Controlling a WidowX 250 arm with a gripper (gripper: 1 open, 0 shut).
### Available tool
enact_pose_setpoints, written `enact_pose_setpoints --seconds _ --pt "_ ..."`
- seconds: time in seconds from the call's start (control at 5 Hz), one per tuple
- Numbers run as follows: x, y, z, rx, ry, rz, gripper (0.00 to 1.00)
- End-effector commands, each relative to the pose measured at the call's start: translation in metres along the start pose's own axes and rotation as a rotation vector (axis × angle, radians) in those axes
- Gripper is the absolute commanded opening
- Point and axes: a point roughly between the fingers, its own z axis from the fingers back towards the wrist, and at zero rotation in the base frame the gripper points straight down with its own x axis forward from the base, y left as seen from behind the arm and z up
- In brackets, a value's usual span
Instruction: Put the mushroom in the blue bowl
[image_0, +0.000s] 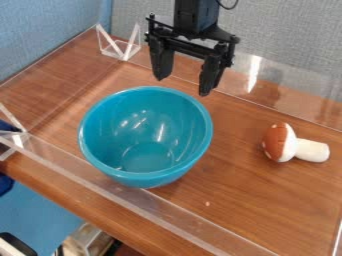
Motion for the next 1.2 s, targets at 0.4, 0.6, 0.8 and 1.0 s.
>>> enact_pose_setpoints --seconds 0.4,0.6,0.8,1.0 --pt "0.023 -0.036 -0.025 0.039 0.003 -0.068 1.0" --pt "0.035 -0.066 -0.031 0.065 0.0 -0.159 1.0" --pt "0.051 -0.091 -0.036 0.085 -0.002 -0.224 1.0" --pt "0.069 -0.109 -0.041 0.111 -0.011 -0.329 1.0"
